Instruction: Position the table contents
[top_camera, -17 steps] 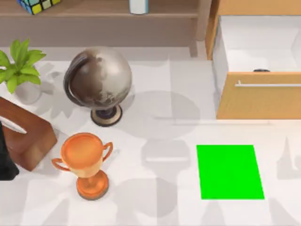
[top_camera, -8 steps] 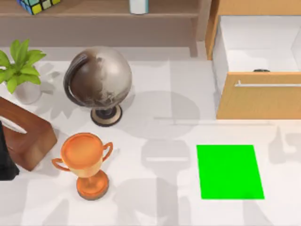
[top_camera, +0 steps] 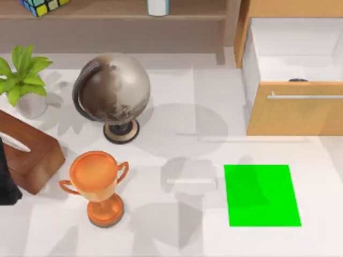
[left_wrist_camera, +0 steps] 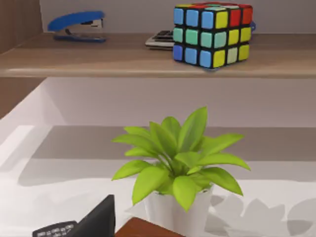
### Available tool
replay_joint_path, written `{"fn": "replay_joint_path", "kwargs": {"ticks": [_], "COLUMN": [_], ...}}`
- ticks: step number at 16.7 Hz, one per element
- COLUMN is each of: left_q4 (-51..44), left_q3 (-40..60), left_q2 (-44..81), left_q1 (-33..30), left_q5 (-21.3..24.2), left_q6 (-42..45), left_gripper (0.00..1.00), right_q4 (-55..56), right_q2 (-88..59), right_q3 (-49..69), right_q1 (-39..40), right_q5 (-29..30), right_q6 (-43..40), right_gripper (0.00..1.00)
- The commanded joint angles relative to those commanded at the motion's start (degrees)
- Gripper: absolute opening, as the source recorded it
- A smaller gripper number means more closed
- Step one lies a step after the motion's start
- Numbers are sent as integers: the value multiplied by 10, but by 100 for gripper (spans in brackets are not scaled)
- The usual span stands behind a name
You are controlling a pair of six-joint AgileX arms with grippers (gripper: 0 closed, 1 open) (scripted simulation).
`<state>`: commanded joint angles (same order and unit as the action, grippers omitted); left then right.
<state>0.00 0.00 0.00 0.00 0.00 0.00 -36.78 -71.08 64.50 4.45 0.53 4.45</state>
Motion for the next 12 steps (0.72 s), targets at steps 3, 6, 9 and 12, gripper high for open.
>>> {"fn": "replay_joint_path", "kwargs": {"ticks": [3,6,9,12], "left_q4": [0,0,0,0], "left_q3": [0,0,0,0], "left_q2": [0,0,0,0], "left_q1": [0,0,0,0], "left_q5": [0,0,0,0], "left_q6": [0,0,0,0], "left_gripper": [100,100,100,100], "right_q4": [-94,-180,-251,-301], "right_q2": [-197,-375,-524,-626], "right_q3": [170,323,450,543], "right_q1": [14,27,34,35], "right_q5": [3,6,7,8], "right_q6": [10,19,27,34], "right_gripper": [100,100,100,100]}}
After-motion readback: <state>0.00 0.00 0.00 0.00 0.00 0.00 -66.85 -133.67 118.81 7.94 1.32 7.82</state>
